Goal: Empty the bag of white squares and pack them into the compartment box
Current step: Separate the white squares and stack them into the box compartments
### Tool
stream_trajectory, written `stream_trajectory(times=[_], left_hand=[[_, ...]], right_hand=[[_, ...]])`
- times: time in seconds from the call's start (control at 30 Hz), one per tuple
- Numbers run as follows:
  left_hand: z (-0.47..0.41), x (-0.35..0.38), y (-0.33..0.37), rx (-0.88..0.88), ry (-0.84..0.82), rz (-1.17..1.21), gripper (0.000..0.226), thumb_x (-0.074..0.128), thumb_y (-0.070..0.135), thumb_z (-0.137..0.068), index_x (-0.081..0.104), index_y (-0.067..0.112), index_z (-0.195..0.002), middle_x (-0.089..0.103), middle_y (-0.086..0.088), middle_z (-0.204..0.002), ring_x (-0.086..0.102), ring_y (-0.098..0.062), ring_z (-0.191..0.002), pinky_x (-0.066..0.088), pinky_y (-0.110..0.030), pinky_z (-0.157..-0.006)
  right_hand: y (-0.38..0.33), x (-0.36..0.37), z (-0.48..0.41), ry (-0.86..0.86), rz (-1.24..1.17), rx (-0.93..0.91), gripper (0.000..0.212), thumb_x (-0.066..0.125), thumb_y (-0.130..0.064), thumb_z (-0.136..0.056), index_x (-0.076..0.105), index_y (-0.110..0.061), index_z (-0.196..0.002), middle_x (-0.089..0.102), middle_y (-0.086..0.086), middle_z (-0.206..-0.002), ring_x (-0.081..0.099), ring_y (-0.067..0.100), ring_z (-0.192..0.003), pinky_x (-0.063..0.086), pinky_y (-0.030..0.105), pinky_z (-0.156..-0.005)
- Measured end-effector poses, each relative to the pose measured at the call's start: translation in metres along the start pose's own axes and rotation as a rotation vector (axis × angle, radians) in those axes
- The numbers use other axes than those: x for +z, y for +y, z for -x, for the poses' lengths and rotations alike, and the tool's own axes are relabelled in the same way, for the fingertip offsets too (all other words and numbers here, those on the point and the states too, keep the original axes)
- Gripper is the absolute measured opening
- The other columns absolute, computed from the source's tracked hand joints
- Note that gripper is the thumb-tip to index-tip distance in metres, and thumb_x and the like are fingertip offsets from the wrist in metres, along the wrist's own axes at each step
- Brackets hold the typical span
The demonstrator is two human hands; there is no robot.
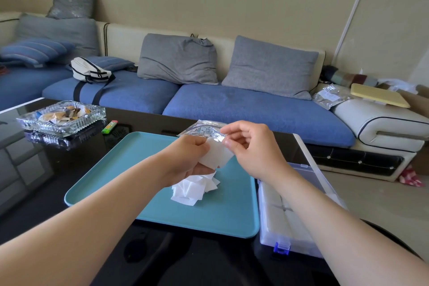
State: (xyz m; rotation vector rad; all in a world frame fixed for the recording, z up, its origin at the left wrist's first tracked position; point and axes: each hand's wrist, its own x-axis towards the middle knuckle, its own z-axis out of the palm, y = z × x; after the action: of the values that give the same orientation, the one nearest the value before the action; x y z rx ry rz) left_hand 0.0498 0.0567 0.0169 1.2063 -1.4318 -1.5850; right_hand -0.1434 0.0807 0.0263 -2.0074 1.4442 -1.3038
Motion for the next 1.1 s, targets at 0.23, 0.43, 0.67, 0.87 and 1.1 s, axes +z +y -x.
stream_trajectory(times=[0.23,0.43,0.67,0.87,1.1], left_hand=[[0.010,0.008,0.006,-0.044,-0.139,0.040,0.031,0.038,0.011,-0.114,0.063,-0.001,-0.127,0.070,-0.020,-0.128,0.074,-0.036,-0.111,0.054,-0.056,-0.105],[0.015,0.007,0.009,-0.056,-0.198,0.092,0.032,0.037,0.010,-0.113,0.062,-0.003,-0.129,0.069,-0.023,-0.131,0.073,-0.036,-0.113,0.052,-0.056,-0.107],[0.016,0.001,0.011,-0.027,-0.294,0.042,0.031,0.045,-0.004,-0.107,0.063,-0.006,-0.132,0.068,-0.023,-0.133,0.071,-0.032,-0.119,0.055,-0.046,-0.106],[0.008,0.000,0.008,-0.023,-0.032,-0.100,0.039,0.035,-0.013,-0.099,0.068,-0.002,-0.116,0.071,-0.022,-0.113,0.075,-0.035,-0.101,0.063,-0.046,-0.092],[-0.002,-0.012,0.004,-0.048,0.240,-0.119,0.031,0.037,-0.001,-0.103,0.056,-0.001,-0.127,0.064,-0.020,-0.100,0.069,-0.030,-0.079,0.061,-0.033,-0.057]], right_hand=[[-0.001,0.007,0.000,-0.010,0.010,-0.007,0.024,0.090,-0.017,-0.084,0.079,-0.025,-0.104,0.077,-0.007,-0.085,0.073,0.013,-0.074,0.063,0.029,-0.077],[-0.001,0.009,0.001,0.037,0.048,-0.024,0.021,0.092,-0.016,-0.082,0.078,-0.023,-0.096,0.074,-0.008,-0.080,0.068,0.010,-0.065,0.059,0.020,-0.069],[-0.003,0.014,0.003,0.042,0.069,0.010,0.016,0.090,-0.014,-0.082,0.079,-0.022,-0.090,0.075,-0.007,-0.078,0.070,0.011,-0.067,0.059,0.022,-0.066],[0.003,0.030,0.003,0.073,0.287,0.051,0.023,0.065,-0.012,-0.096,0.070,-0.017,-0.074,0.067,-0.003,-0.066,0.061,0.019,-0.066,0.053,0.038,-0.065],[0.015,0.055,0.016,-0.298,0.486,0.407,0.026,0.057,-0.015,-0.090,0.072,0.000,-0.105,0.073,0.019,-0.105,0.068,0.038,-0.100,0.061,0.052,-0.080]])
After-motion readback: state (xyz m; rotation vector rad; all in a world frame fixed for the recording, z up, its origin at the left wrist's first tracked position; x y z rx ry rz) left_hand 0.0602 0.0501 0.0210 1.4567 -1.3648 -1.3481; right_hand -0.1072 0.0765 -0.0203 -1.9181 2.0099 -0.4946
